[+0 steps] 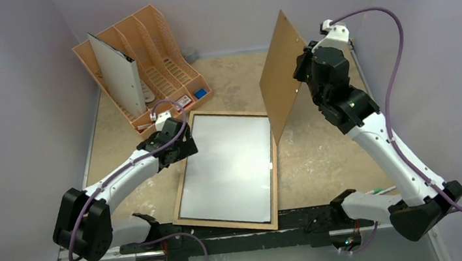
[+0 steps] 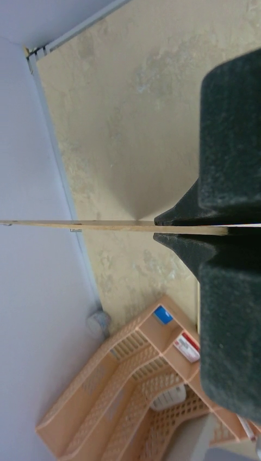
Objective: Put the photo into the frame
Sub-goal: Turn over the photo frame item at the center of the board, then move the photo frame to the center of the board.
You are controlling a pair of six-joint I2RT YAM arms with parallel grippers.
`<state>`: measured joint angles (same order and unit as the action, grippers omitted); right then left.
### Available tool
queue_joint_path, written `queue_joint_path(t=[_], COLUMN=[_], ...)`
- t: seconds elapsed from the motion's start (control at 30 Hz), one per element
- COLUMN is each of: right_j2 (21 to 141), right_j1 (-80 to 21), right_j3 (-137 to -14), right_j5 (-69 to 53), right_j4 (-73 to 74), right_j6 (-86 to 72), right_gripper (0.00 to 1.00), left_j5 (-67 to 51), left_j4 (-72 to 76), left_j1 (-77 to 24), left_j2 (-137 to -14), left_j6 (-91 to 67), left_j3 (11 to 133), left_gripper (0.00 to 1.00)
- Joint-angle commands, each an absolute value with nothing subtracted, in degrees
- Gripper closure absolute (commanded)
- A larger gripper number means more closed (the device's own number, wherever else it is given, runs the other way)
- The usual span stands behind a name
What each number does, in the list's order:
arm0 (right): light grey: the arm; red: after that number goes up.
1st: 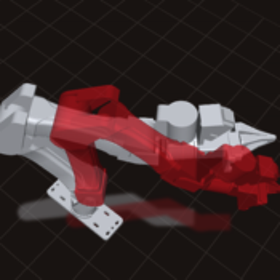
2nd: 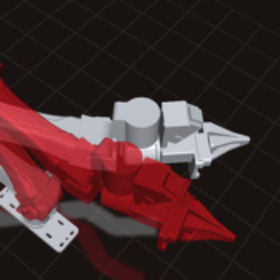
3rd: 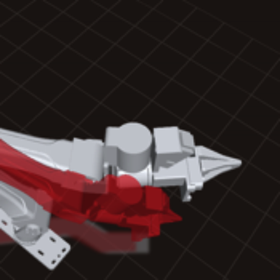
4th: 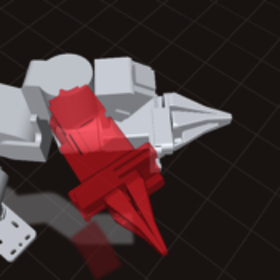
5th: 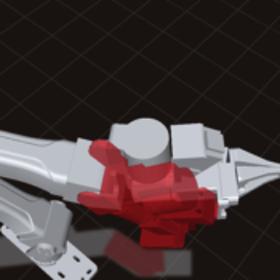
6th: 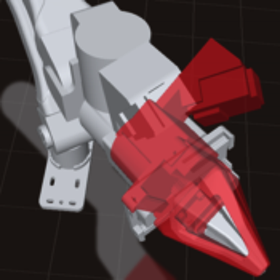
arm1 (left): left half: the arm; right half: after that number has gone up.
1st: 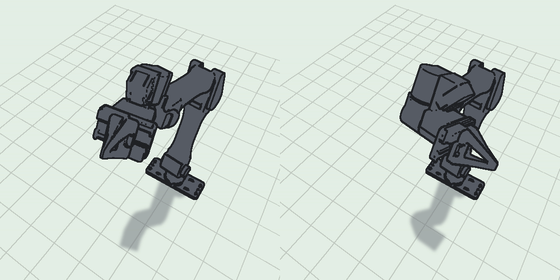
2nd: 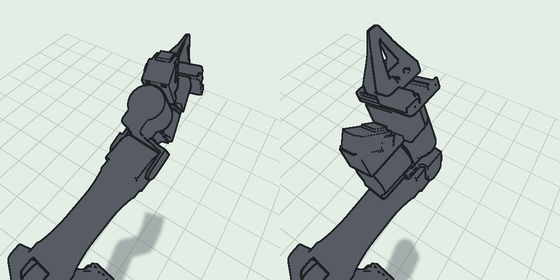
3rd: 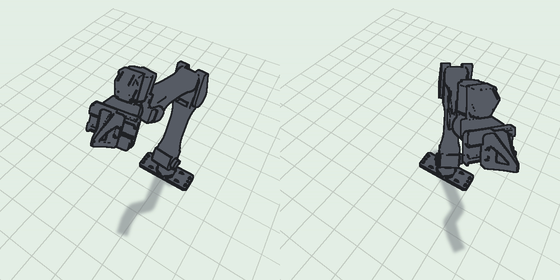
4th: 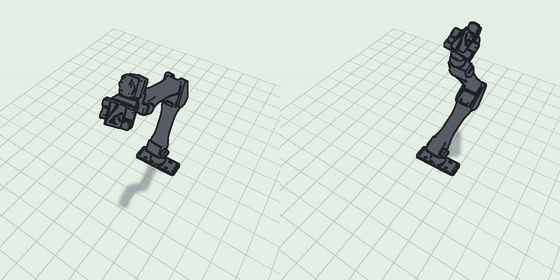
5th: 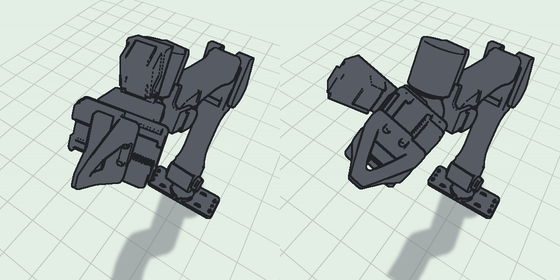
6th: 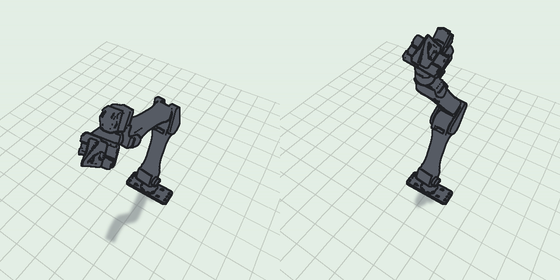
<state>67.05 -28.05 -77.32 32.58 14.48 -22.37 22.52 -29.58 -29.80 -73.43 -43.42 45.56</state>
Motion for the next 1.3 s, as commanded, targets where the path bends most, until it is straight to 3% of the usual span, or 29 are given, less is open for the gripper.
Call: queue_joint_path(t=[0.0,0.43,0.9,1.1,1.27], right_j2=[62.31,59.16,55.74,54.22,53.87], right_j1=[-27.95,-27.95,-27.95,-27.96,-27.95], right_j3=[-79.33,-76.80,-69.39,-68.86,-68.23], right_j5=[27.41,20.92,27.51,28.83,28.48], right_j4=[9.99,8.77,4.26,4.40,4.52], right_j6=[-26.70,-36.51,-52.79,-54.07,-54.40], right_gripper=[1.00,1.00,1.00,1.00,1.00], left_j5=[17.13,-5.70,-19.84,-21.62,-12.97], left_j4=[-22.31,-9.06,13.10,21.07,9.17], left_j1=[-26.33,-24.57,-24.52,-24.61,-24.70], left_j2=[-73.64,-72.06,-79.10,-82.78,-81.72], left_j6=[-46.19,-50.20,-62.92,-66.02,-55.66], left_j3=[39.61,33.20,30.47,29.94,34.02], left_gripper=[0.13,0.21,0.26,0.27,0.35])
